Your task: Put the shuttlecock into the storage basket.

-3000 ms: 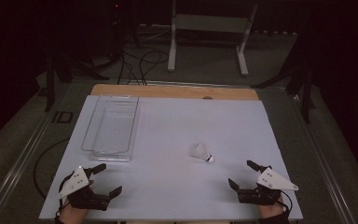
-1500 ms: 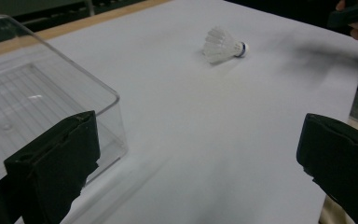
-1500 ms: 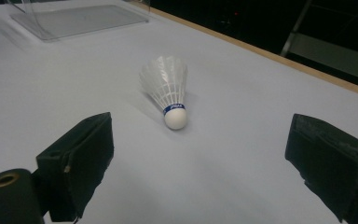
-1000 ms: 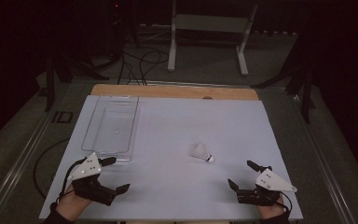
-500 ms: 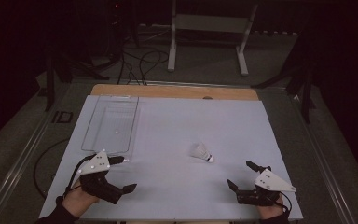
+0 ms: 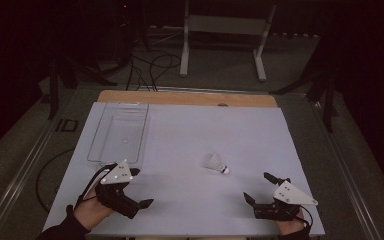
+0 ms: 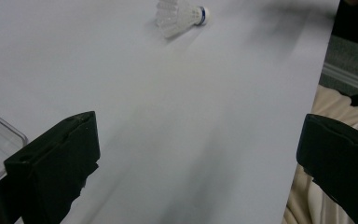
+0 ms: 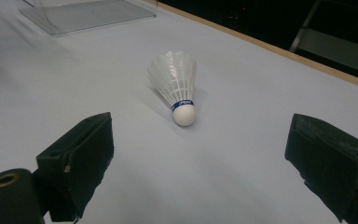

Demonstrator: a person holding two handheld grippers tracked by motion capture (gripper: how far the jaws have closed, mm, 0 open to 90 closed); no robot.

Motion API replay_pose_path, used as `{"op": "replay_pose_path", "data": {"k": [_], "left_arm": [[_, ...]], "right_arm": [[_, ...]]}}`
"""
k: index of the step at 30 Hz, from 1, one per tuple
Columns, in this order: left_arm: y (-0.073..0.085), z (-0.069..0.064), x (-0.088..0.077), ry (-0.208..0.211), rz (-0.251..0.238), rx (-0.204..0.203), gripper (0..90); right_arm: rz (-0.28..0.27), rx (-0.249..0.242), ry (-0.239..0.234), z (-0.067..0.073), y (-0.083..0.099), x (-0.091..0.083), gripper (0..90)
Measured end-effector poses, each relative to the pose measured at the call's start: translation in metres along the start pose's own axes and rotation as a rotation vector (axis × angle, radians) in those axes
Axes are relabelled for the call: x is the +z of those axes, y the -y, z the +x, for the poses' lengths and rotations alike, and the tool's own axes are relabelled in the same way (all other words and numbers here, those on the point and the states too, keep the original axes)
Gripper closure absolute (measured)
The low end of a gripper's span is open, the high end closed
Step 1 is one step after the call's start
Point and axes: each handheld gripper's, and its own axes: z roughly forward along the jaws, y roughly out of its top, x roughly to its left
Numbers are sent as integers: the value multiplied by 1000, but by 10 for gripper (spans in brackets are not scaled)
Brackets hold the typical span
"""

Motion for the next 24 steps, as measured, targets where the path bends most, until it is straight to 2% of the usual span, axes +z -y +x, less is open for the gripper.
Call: {"op": "replay_pose_path", "data": {"k": [5, 9, 15, 24], "left_arm": [[-5, -2, 3, 11, 27, 6, 1], [-11, -3, 7, 26, 59, 33, 1], [-17, -5, 12, 52, 96, 49, 0], [-28, -9, 19, 97, 136, 93, 0]], "right_arm": [[0, -1, 0, 0, 0, 0, 79], [1, -2, -3, 0, 0, 0, 79], [2, 0, -7, 0, 0, 1, 79], [4, 3, -11, 0, 0, 1, 79]]}}
